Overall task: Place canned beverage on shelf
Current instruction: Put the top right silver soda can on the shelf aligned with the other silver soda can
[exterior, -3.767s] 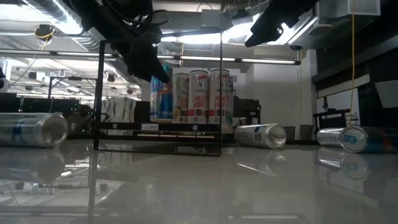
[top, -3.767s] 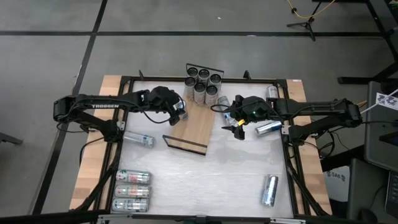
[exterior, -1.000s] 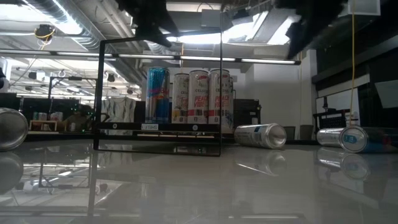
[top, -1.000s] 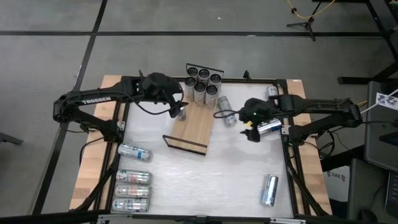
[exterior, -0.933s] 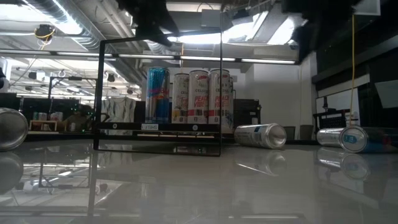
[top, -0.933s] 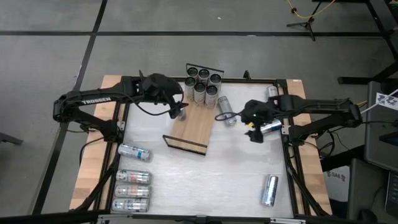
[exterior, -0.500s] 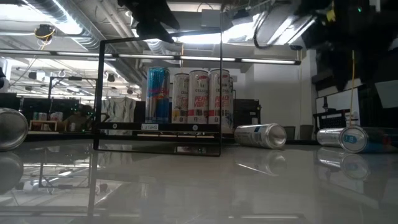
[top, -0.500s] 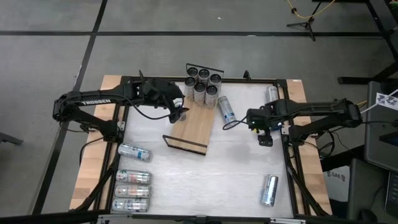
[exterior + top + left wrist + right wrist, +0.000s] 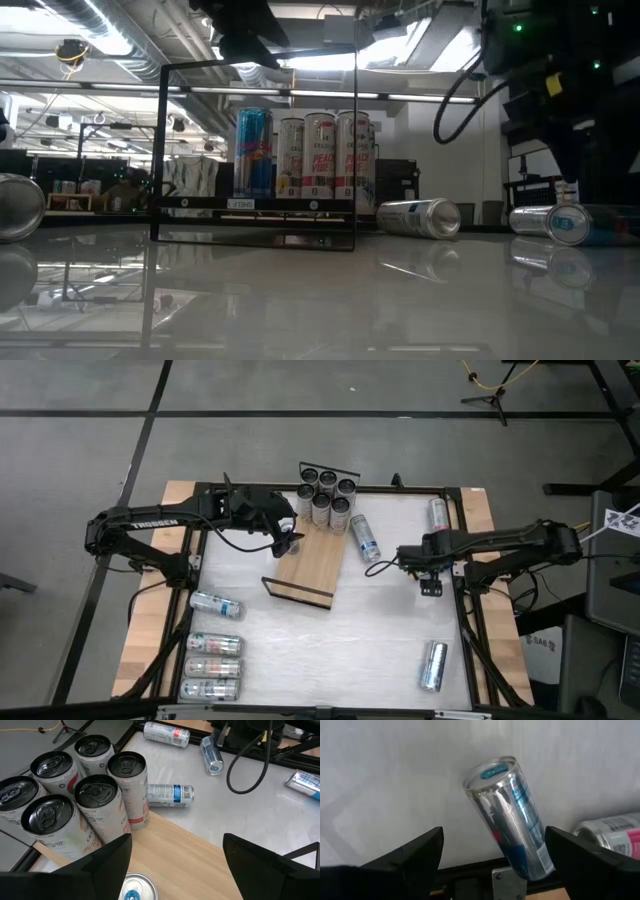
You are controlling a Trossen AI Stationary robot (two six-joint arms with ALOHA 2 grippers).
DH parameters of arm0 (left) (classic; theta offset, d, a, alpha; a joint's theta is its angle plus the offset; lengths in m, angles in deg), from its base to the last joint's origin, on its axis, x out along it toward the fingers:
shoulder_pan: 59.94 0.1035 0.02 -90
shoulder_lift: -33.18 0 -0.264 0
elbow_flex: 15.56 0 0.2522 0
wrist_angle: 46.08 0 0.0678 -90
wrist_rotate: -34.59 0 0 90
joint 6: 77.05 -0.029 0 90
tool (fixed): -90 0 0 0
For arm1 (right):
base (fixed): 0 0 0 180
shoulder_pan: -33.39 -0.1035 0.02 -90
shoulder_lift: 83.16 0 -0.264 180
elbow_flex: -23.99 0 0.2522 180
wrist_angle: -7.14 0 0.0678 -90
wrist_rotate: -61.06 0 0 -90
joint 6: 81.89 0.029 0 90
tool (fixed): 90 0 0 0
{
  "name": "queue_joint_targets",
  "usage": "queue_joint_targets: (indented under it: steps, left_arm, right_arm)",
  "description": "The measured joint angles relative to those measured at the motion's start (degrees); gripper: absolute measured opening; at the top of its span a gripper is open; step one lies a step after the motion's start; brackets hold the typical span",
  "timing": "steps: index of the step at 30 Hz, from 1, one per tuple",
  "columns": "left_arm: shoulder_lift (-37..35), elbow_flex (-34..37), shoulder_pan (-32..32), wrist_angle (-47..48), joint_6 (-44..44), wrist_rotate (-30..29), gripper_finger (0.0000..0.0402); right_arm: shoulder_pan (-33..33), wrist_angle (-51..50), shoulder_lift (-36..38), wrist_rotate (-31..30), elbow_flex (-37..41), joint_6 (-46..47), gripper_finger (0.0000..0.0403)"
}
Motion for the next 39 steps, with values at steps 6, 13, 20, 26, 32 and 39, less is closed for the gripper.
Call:
queue_joint_targets:
  steps: [6,13,20,26,32,39]
  left_arm:
    - [0.00,0.00,0.00,0.00,0.02,0.00,0.0304]
    - [0.00,0.00,0.00,0.00,0.02,-0.41,0.0304]
    - [0.00,0.00,0.00,0.00,0.02,-0.42,0.0304]
    - [0.00,0.00,0.00,0.01,0.02,-0.42,0.0304]
    - [0.00,0.00,0.00,0.02,0.02,-0.42,0.0304]
    - [0.00,0.00,0.00,0.02,0.01,-0.42,0.0304]
  right_arm:
    - [0.00,2.25,0.00,-1.53,1.62,-0.02,0.0344]
    - [0.00,3.71,-3.14,-1.60,1.85,-0.48,0.0344]
    - [0.00,3.83,-10.06,-2.07,1.85,-3.03,0.0344]
    - [0.00,5.56,-15.52,-2.54,1.82,-3.24,0.0342]
    - [0.00,6.58,-18.05,-2.60,1.65,-4.05,0.0297]
    - [-0.02,7.15,-18.10,-2.86,1.58,-5.55,0.0255]
